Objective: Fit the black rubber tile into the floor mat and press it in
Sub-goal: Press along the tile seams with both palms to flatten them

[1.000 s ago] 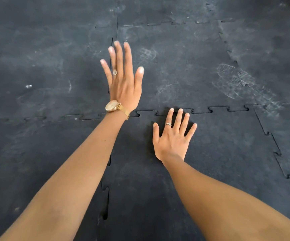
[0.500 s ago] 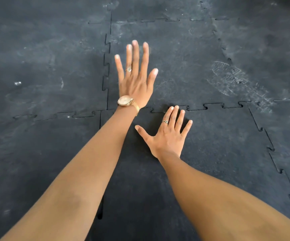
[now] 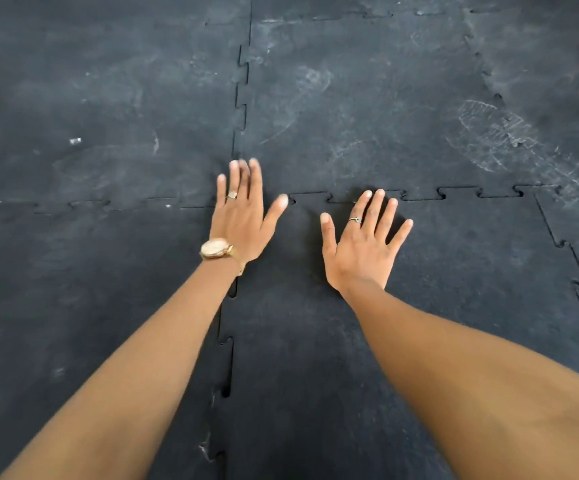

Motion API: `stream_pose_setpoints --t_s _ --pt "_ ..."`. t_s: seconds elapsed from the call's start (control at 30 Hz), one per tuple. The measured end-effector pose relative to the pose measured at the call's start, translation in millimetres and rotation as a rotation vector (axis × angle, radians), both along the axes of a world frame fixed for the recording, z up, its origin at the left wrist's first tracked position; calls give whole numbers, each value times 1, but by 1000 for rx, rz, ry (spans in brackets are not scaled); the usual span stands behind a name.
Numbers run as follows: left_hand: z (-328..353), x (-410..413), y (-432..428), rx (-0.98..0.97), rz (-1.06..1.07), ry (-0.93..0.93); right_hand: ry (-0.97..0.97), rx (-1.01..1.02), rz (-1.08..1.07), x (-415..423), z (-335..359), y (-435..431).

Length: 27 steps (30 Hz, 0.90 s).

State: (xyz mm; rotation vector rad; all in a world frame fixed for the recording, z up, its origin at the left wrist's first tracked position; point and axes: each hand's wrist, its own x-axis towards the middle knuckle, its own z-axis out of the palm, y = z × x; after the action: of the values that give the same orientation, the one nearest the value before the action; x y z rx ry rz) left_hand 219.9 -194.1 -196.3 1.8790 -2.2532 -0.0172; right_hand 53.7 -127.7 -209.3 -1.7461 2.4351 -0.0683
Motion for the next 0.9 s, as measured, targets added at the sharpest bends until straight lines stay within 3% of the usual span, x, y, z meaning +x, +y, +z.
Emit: stream_pose_setpoints --t_s 0.1,0.3,0.4,0.5,0.6,0.7,0.83,0.9 --pt "-12 5 2 163 -38 -31 -6 5 -4 1 1 -1" --pt "-7 1 -3 181 -10 -122 -61 -37 61 21 8 46" --pt "-8 2 -3 207 -15 -123 -19 -47 174 36 0 97" --pt "-4 0 -7 230 -27 -137 15 -22 178 35 -1 95" --pt "0 6 19 254 -136 -58 -13 -20 170 33 2 93" --pt "-9 22 77 147 -298 -16 -17 -18 181 35 1 96" --pt "-8 20 81 153 -181 -8 -16 -24 172 34 2 93" --pt "0 16 77 277 -139 59 -25 -25 174 35 4 97"
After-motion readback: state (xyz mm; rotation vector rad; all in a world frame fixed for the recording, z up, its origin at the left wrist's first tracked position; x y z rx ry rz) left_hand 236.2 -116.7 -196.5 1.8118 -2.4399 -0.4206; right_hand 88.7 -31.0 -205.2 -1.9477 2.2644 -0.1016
